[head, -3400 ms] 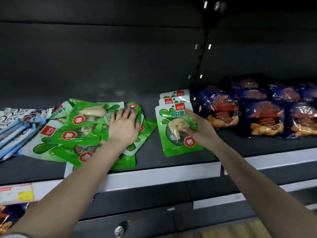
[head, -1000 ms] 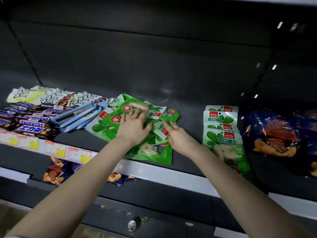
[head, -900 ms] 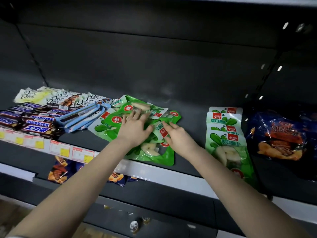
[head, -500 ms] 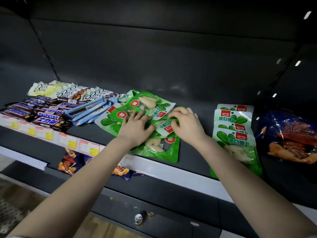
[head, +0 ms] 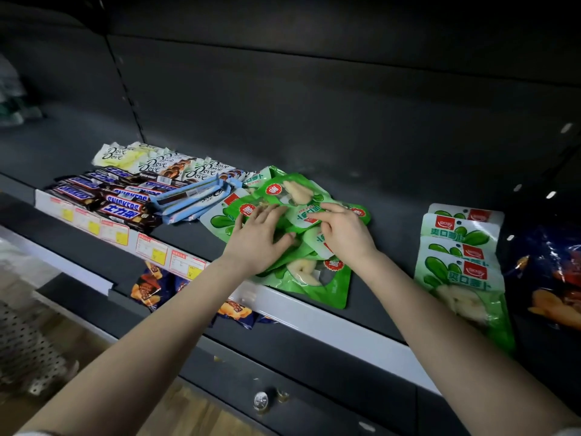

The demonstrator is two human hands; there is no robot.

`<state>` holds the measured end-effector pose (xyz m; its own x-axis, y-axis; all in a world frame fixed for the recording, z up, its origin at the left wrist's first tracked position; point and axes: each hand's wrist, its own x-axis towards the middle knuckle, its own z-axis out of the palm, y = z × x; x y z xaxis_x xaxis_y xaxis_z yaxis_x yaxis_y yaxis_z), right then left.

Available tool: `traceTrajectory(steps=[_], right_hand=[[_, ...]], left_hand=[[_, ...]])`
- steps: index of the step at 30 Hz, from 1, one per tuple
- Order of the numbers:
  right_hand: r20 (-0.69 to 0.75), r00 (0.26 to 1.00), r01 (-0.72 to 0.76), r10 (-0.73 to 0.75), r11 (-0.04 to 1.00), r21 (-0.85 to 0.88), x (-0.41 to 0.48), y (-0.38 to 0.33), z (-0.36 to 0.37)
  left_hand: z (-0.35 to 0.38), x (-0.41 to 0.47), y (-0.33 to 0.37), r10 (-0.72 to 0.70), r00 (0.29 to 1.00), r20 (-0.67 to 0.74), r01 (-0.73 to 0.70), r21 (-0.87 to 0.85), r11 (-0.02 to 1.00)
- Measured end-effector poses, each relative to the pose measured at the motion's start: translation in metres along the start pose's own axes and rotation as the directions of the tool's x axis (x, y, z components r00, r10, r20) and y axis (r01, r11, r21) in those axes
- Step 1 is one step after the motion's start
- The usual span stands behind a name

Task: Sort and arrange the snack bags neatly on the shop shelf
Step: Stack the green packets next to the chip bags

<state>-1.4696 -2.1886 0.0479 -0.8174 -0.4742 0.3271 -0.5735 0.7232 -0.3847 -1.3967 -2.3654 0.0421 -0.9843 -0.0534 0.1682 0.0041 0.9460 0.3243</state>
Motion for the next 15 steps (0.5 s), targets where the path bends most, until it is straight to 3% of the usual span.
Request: traceTrajectory(steps=[3, 7, 12, 15], right_hand=[[-0.070, 0.998, 0.004, 0.002, 0.996, 0.087, 0.000, 0.001, -0.008], [-0.080, 0.996, 0.054, -0.041, 0.985, 0.166, -0.004, 0.003, -0.016], [-0.093, 0.995, 0.063, -0.047, 0.982, 0.177, -0.011, 0.010, -0.027], [-0.180, 0.984, 0.024, 0.006, 0.986, 0.166, -0.016, 0.022, -0.041]], left_hand=[[-0.006, 0.004, -0.001, -0.034, 0.997, -0.075, 0.030, -0.054, 0.998], [-0.013, 0.015, 0.001, -0.017, 0.998, -0.055, 0.015, -0.038, 0.999], [-0.014, 0.021, 0.012, 0.034, 0.997, -0.070, -0.038, -0.061, 0.997], [-0.013, 0.025, 0.022, 0.080, 0.996, -0.036, -0.082, -0.036, 0.996]])
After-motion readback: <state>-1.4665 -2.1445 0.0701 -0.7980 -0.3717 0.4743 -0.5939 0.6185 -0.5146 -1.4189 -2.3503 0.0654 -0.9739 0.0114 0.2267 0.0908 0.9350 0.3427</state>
